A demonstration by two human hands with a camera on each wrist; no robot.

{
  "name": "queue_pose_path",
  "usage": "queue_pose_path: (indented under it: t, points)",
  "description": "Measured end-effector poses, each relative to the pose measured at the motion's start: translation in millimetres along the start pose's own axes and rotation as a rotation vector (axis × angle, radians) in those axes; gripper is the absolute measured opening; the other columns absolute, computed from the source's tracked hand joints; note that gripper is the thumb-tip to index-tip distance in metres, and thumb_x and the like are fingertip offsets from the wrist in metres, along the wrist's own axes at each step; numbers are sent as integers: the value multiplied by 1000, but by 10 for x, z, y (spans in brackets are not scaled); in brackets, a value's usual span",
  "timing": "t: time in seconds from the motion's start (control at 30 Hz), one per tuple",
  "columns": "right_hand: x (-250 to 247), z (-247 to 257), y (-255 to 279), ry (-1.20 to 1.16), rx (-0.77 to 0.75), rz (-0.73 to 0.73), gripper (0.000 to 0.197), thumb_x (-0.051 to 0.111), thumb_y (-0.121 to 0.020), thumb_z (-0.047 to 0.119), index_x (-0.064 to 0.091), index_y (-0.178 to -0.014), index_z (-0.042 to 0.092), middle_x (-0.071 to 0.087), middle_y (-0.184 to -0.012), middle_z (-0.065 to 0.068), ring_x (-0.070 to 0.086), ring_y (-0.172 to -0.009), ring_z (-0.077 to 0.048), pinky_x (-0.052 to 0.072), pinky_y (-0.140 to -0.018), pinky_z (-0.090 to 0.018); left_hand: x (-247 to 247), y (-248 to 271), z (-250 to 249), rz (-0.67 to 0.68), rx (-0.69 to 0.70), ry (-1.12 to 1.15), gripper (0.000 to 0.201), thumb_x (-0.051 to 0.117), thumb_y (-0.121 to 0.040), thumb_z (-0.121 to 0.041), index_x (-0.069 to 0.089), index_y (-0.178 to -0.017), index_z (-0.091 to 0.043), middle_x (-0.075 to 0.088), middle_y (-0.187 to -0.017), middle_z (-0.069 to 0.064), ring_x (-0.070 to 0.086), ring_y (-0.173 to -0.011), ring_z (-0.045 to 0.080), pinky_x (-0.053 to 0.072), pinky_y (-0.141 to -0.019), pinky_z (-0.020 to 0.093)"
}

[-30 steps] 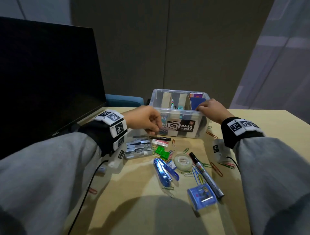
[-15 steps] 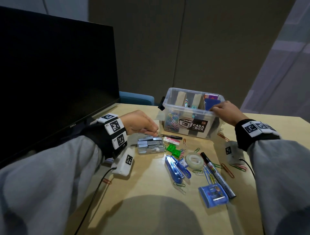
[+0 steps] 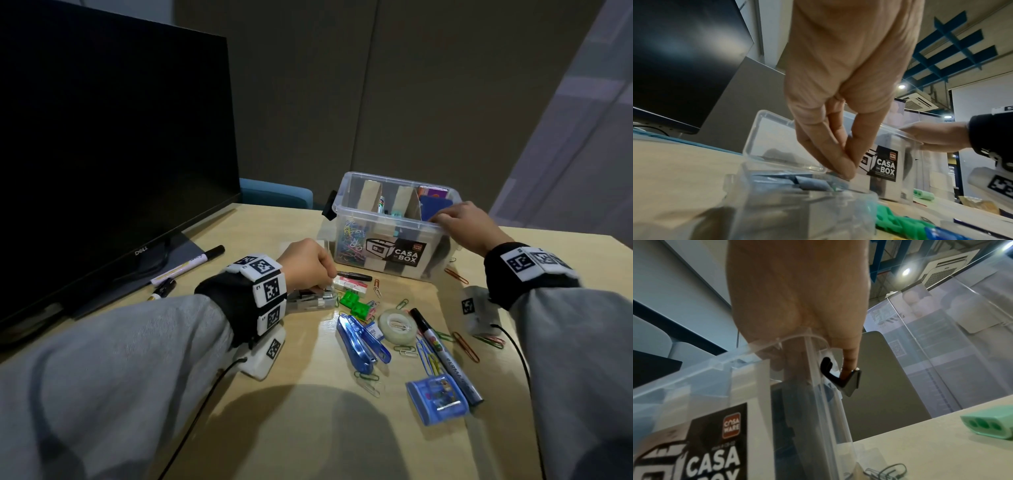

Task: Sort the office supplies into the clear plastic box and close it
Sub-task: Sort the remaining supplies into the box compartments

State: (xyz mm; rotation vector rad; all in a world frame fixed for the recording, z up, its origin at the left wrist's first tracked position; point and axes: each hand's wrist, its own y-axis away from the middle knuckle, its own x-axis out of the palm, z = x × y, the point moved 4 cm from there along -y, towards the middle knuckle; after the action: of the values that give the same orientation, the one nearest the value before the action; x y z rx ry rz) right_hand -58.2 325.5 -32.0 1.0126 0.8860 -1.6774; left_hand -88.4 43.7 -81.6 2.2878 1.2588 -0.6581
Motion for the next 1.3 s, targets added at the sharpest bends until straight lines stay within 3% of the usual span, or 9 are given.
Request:
queue_pose_path:
  t: [0.2,0.43,0.57,0.7,0.87,1.0,1.1,1.17,1.3]
  points:
    - [-14,-6,9,4,-11,-6,28,41,-100,25,68,-97,23,64,-111,-8,51,-112,-25,44,-99,-48,54,-56,-12,-71,-26,-94,23,69,-81,2,71,-74,-20,69,-87,-1,64,-90,16,54,-80,30]
    - [3,-8,17,-17,-8,-8,28,42,-100,27,69,-98,22,63,-111,-7,50,-114,-24,44,-100,-48,94,-38,-24,-127,-48,-144,23,68,-76,5,66,-73,-17,61,-75,-8,58,-82,14,47,-69,27]
    - [-7,-4,28,-9,-11,-28,32,40,-101,26,70,-102,16,62,-111,-7,44,-115,-20,39,-96,-38,133,-43,-12,-155,-92,-173,21,68,-76,5,64,-76,-16,63,-82,-1,59,-86,18,46,-67,28]
    - [1,-2,33,0,-19,-37,34,39,-101,25,70,-103,13,62,-110,-9,39,-107,-15,34,-87,-32,160,-71,-20,-169,-116,-163,18,64,-76,5,63,-75,-13,68,-93,10,65,-90,26,58,-79,39]
    - [1,-3,30,-24,-17,-44,33,40,-101,25,70,-101,12,62,-107,-8,44,-109,-17,38,-90,-34,183,-95,-31,-151,-128,-179,15,64,-73,8,64,-76,-7,69,-90,14,68,-86,30,59,-79,45]
    - [11,-17,18,-31,-12,-49,34,40,-100,26,70,-101,10,62,-107,-9,44,-111,-19,39,-88,-34,220,-108,-48,-105,-98,-319,15,62,-78,3,69,-90,-3,69,-96,14,66,-91,27,54,-76,35]
    - [19,-18,14,-27,-12,-57,34,40,-100,25,70,-104,10,61,-108,-8,40,-107,-15,35,-85,-33,254,-112,-75,-77,-78,-404,16,58,-83,1,69,-94,-2,68,-98,14,64,-94,27,49,-70,32]
    - [15,-17,15,-26,-19,-60,34,39,-101,25,70,-104,11,62,-109,-8,41,-108,-16,35,-86,-33,264,-128,-82,-70,-69,-422,17,56,-82,2,70,-93,-1,68,-97,14,64,-94,27,52,-74,34]
    - [8,-9,23,-16,-28,-58,36,38,-101,25,70,-105,9,61,-110,-7,39,-107,-15,32,-87,-32,267,-163,-214,-81,125,-483,11,61,-84,-2,67,-87,-10,65,-97,6,60,-95,23,52,-81,34]
